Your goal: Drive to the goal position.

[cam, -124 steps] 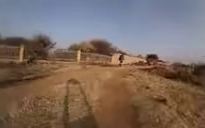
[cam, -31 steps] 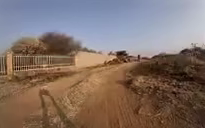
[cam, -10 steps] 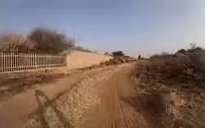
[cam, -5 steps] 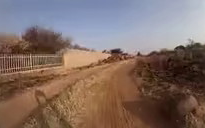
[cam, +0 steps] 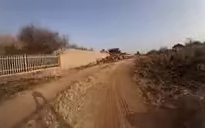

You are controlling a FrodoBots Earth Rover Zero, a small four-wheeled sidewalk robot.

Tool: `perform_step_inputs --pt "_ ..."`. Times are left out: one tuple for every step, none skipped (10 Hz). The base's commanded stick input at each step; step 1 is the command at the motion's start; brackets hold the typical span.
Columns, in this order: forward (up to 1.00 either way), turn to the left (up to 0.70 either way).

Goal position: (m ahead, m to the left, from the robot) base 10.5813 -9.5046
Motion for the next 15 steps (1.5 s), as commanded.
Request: perform_step_inputs --pt "0.7 0.0" --pt "0.7 0.0" --pt "0.7 0.0" --pt "0.7 0.0" --pt "0.7 0.0" --pt "0.7 0.0" --pt "0.7 0.0" --pt "0.7 0.0" --pt "0.7 0.0" --pt "0.7 0.0" --pt "0.7 0.0" --pt "0.7 0.0" --pt "0.7 0.0" --pt "0.7 0.0" --pt "0.7 0.0"
